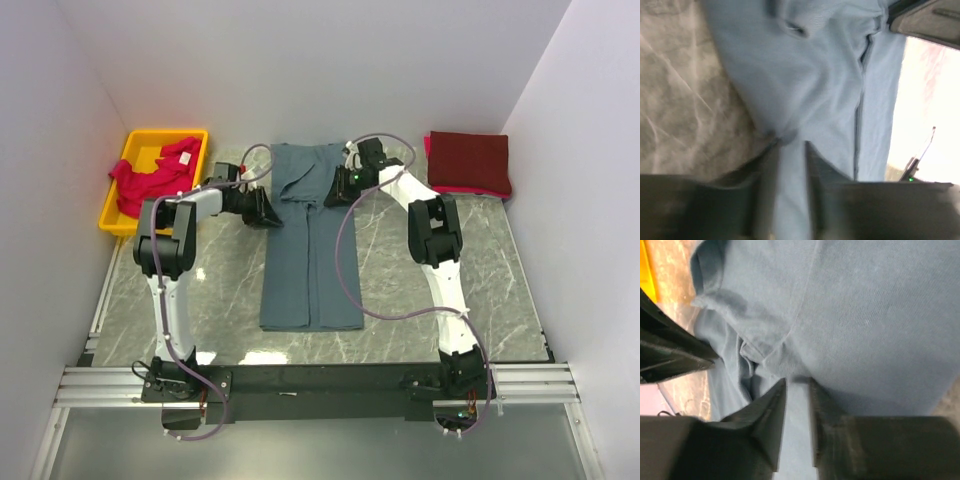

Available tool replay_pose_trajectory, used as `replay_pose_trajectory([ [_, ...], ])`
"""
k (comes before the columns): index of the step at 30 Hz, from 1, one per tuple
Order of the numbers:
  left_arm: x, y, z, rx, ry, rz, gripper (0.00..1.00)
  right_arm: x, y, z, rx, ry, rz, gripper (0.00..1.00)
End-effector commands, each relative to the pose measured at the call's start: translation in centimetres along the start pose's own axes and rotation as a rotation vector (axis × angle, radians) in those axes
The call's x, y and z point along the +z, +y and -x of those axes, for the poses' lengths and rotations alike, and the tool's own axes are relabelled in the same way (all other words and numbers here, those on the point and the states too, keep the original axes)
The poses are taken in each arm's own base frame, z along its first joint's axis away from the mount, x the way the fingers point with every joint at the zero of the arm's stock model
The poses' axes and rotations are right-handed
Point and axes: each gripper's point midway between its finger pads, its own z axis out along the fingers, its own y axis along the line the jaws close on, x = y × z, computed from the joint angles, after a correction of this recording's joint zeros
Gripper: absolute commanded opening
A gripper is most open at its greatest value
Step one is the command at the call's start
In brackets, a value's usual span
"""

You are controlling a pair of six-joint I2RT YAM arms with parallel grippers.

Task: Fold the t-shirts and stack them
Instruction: Fold the tshirt

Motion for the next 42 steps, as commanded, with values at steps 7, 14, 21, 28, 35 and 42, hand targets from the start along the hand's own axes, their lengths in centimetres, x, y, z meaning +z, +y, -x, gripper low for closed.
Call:
replay_pose_trajectory([
  [7, -13.4, -9.7, 4.7, 0.455, -0.385, 0.01, 0.99, -14.7, 12.1, 3.3, -0.406, -0.216, -0.002, 0.6],
  [14, -21.8, -14.5, 2.9, 0.745, -0.581, 0.07, 0.99, -24.3, 15.6, 1.4, -0.766, -0.354, -0.191, 0.73],
  [21, -21.9, -15.7, -5.4, 1.188, -0.359, -0.099, 0.99, -26.5, 14.6, -5.1, -1.038, -0.213, -0.162, 0.79],
  [28, -17.3, -10.0, -17.8, 1.571, -0.12, -0.19, 0.99, -21.6, 12.8, -17.2, -1.379, -0.112, -0.091, 0.77],
  [35, -13.6, -8.0, -25.3, 1.789, -0.058, -0.296, 0.98, -16.6, 11.6, -28.9, -1.555, 0.039, 0.093, 0.76],
  [42, -11.2, -6.5, -27.6, 1.82, 0.008, -0.289, 0.79, -13.9, 8.7, -33.6, -1.609, 0.115, 0.139, 0.7],
])
